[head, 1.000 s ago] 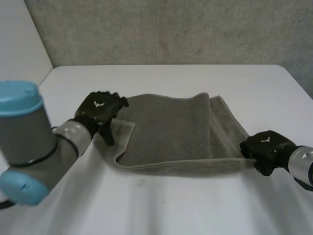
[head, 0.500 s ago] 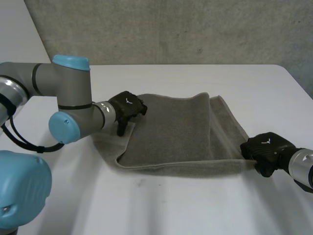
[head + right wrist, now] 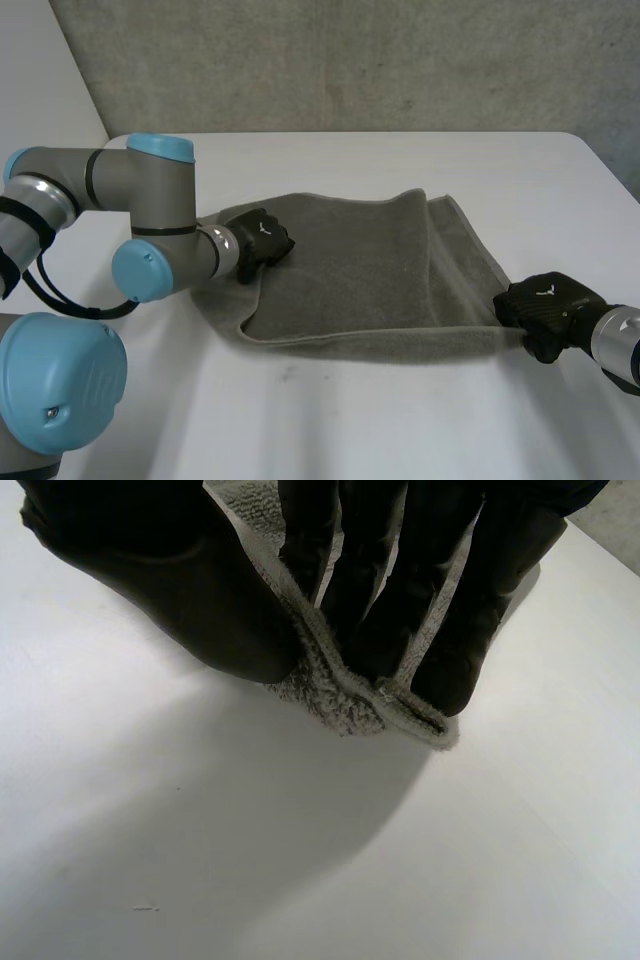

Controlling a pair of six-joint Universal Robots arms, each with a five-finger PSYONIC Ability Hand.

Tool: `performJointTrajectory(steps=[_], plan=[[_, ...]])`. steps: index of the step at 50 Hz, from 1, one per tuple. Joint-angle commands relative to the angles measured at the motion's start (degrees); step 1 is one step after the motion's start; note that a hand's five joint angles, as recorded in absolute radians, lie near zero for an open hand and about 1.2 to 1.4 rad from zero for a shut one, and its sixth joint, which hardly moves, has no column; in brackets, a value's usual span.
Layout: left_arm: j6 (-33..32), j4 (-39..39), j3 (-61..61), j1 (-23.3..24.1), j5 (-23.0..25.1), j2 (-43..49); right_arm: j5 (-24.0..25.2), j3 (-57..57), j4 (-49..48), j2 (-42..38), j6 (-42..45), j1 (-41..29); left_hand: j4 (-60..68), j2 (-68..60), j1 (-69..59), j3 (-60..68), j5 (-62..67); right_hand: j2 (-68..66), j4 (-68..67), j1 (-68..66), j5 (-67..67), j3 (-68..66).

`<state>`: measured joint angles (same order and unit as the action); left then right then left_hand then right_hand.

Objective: Fold the towel.

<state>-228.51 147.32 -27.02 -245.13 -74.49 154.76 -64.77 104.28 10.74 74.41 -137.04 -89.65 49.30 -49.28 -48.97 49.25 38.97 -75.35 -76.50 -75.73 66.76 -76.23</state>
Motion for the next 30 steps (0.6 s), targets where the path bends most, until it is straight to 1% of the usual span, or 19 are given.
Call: performJointTrajectory(steps=[1,2,5,19,21,23,25,26,27,28,29,30], plan=[[0.2,0.2,-0.1,0.0,-2.9,-0.2,0.0,0.0,-0.4,-0.2,-0.1,0.0,13.4,-13.4,-13.7,13.4,13.7,-4.6,-3.5,-4.3,3.2,-3.8],[0.2,0.3,-0.1,0.0,-3.9,-0.4,0.0,0.0,-0.4,-0.2,-0.1,0.0,15.4,-15.4,-15.7,15.4,15.7,-4.6,-3.5,-4.3,3.2,-3.8],[0.3,0.7,-0.8,0.0,-5.2,-1.0,0.0,0.0,-0.4,-0.2,-0.1,0.0,16.3,-16.3,-16.6,16.3,16.6,-4.6,-3.5,-4.3,3.2,-3.8],[0.2,1.5,-6.0,-1.0,-5.5,-3.2,0.0,0.0,-0.4,-0.2,0.0,0.1,14.4,-14.4,-14.7,14.5,14.7,-4.6,-3.5,-4.3,3.2,-3.8],[0.3,1.5,-7.6,-1.4,-5.5,-4.3,0.0,0.0,-0.4,-0.3,0.0,0.1,11.1,-11.1,-11.4,11.1,11.4,-4.6,-3.5,-4.3,3.2,-3.8],[0.3,1.8,-8.6,-1.4,-5.5,-4.8,0.0,0.0,-0.4,-0.4,-0.1,0.1,11.2,-11.2,-11.5,11.3,11.5,-4.6,-3.5,-4.3,3.2,-3.8],[0.3,2.8,-9.5,-1.5,-5.6,-5.4,0.0,0.0,-0.4,-0.4,-0.1,0.1,13.2,-13.2,-13.6,13.3,13.6,-4.6,-3.5,-4.3,3.2,-3.8],[0.3,4.1,-10.9,-1.8,-5.7,-6.2,0.0,-0.1,-0.4,-0.4,0.0,0.1,23.2,-23.2,-23.6,23.3,23.5,-4.6,-3.5,-4.3,3.2,-3.8],[0.3,4.1,-10.9,-1.8,-5.7,-6.2,0.0,-0.1,-0.4,-0.4,0.0,0.1,23.3,-23.3,-23.7,23.4,23.6,-4.6,-3.5,-4.3,3.2,-3.8],[0.2,5.7,-12.7,-2.1,-5.7,-7.2,0.0,-0.2,-0.4,-0.4,-0.1,0.1,30.6,-30.6,-31.0,30.7,31.0,-4.6,-3.5,-4.3,3.2,-3.8],[0.2,7.4,-14.5,-2.5,-6.1,-8.4,0.0,-0.4,-0.3,-0.3,-0.1,0.2,30.7,-30.7,-31.0,30.8,31.0,-4.6,-3.5,-4.3,3.2,-3.8],[0.2,7.5,-14.6,-2.5,-6.1,-8.4,0.0,-0.4,-0.3,-0.3,-0.1,0.2,30.7,-30.7,-31.0,30.8,31.0,-4.6,-3.5,-4.3,3.2,-3.8]])
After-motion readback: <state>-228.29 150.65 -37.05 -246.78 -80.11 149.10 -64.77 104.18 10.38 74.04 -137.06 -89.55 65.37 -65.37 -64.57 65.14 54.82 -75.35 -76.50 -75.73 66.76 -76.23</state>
